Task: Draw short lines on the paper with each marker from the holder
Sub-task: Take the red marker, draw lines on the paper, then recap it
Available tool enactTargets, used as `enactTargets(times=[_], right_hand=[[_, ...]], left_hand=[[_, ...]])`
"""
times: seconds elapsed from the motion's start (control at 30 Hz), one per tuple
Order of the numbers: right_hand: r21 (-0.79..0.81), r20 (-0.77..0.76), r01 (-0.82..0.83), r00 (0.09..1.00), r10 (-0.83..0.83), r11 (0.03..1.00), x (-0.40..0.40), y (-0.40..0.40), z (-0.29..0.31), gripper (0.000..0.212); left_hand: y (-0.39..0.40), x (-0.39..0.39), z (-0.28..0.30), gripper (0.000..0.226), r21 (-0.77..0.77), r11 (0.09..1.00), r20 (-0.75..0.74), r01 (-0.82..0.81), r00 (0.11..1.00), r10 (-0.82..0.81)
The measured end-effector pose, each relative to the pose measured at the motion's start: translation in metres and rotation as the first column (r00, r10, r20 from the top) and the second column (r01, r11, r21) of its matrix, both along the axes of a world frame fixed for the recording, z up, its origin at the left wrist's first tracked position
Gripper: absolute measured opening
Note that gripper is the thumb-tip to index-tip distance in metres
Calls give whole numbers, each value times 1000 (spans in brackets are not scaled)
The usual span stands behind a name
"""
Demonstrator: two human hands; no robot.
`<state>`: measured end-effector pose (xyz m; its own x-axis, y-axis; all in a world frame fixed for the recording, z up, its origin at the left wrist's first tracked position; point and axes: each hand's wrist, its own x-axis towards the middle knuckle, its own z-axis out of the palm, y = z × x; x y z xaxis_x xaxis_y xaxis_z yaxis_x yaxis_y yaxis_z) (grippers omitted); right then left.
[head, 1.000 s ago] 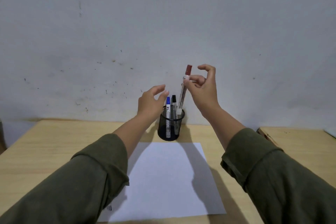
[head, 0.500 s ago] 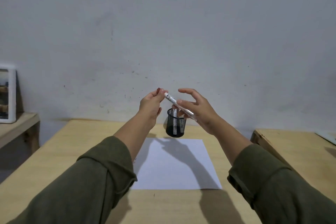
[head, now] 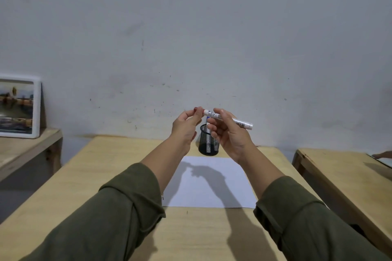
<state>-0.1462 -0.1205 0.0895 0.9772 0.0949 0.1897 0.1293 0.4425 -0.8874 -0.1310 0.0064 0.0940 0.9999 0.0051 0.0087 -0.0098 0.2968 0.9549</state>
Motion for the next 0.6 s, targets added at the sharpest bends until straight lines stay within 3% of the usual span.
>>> enactTargets(times=[0.23,0.6], right_hand=[[109,-31,-46,998,49,993,-2,9,1,15],[13,70,-43,997,42,999,-2,13,-8,19]], left_hand=[[5,-2,-1,23,-222,965,91,141,988,-124],[3,-3,-1,24,-155,982,4,-103,994,105]])
